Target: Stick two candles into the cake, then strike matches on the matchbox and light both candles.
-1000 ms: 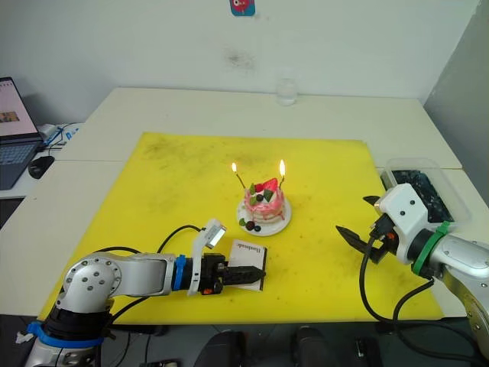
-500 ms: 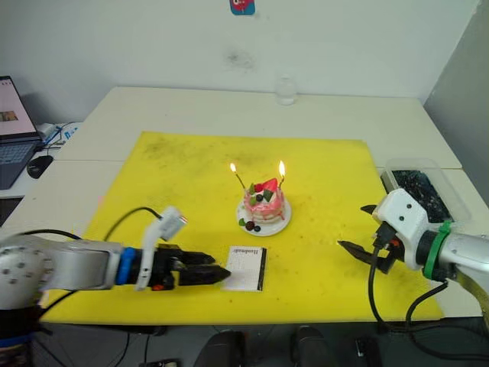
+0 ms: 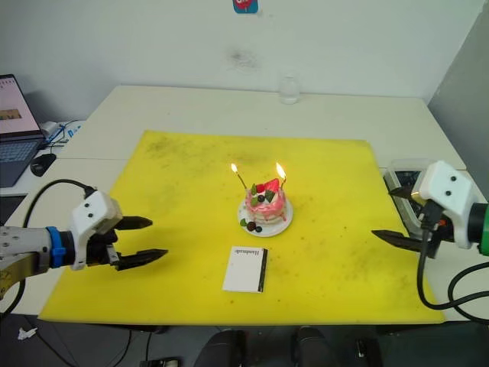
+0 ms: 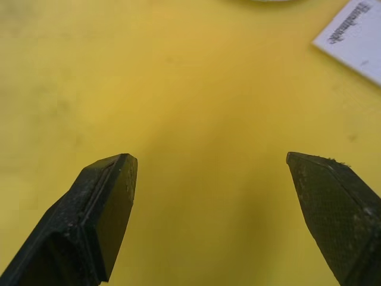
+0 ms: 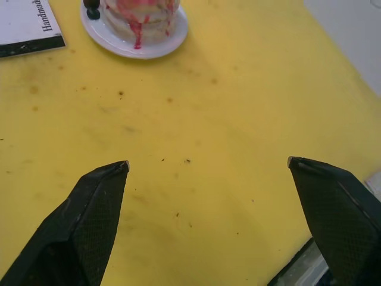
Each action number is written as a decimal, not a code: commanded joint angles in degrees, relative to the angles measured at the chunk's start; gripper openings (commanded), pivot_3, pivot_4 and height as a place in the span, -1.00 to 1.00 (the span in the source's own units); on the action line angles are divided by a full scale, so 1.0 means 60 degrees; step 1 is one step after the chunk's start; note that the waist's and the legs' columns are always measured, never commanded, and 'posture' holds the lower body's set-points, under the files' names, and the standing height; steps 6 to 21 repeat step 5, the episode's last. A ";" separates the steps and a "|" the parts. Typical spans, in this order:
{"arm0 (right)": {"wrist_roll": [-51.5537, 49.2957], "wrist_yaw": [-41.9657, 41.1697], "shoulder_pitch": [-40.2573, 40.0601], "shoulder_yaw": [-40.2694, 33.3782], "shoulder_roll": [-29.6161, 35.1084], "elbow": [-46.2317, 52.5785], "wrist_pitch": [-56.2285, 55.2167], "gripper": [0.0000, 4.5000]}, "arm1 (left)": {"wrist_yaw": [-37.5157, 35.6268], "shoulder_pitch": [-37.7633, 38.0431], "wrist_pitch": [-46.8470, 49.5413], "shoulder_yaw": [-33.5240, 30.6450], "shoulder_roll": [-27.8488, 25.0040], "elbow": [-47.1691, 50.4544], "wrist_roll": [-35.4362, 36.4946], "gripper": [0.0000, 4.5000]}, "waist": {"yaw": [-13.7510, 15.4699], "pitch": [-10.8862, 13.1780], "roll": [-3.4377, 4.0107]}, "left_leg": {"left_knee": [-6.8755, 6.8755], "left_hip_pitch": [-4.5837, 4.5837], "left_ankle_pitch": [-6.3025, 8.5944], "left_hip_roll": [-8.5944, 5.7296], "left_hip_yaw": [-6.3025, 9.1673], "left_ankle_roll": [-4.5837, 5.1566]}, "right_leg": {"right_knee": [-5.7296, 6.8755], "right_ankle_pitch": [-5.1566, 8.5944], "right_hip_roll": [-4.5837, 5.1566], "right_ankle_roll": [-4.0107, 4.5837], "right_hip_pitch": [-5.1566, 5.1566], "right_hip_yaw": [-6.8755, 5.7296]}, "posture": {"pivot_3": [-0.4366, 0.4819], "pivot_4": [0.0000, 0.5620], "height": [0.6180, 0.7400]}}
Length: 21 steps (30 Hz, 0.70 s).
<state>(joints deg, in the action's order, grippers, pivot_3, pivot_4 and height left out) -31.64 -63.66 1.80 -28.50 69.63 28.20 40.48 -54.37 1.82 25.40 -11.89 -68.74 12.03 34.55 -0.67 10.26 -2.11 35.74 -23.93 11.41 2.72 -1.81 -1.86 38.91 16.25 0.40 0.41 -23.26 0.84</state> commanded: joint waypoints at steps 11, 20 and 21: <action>-0.0143 -0.0640 0.0245 -0.0461 0.0231 -0.0188 -0.0240 1.00 | -0.0967 -0.0430 -0.0460 -0.0587 0.0233 -0.0316 -0.0396 0.99 | 0.0023 0.0000 -0.0001 | 0.0001 -0.0004 0.0003 0.0000 -0.0006 0.0005 | -0.0003 -0.0016 0.0007 -0.0031 -0.0001 -0.0001 | -0.05 -0.47 1.00; -0.0143 -0.0640 0.0245 -0.0461 0.0231 -0.0188 -0.0240 1.00 | -0.0967 -0.0430 -0.0460 -0.0587 0.0233 -0.0316 -0.0396 0.99 | 0.0023 0.0000 -0.0001 | 0.0001 -0.0004 0.0003 0.0000 -0.0006 0.0005 | -0.0003 -0.0016 0.0007 -0.0031 -0.0001 -0.0001 | -0.05 -0.47 1.00; -0.0143 -0.0640 0.0245 -0.0461 0.0231 -0.0188 -0.0240 1.00 | -0.0967 -0.0430 -0.0460 -0.0587 0.0233 -0.0316 -0.0396 0.99 | 0.0023 0.0000 -0.0001 | 0.0001 -0.0004 0.0003 0.0000 -0.0006 0.0005 | -0.0003 -0.0016 0.0007 -0.0031 -0.0001 -0.0001 | -0.05 -0.47 1.00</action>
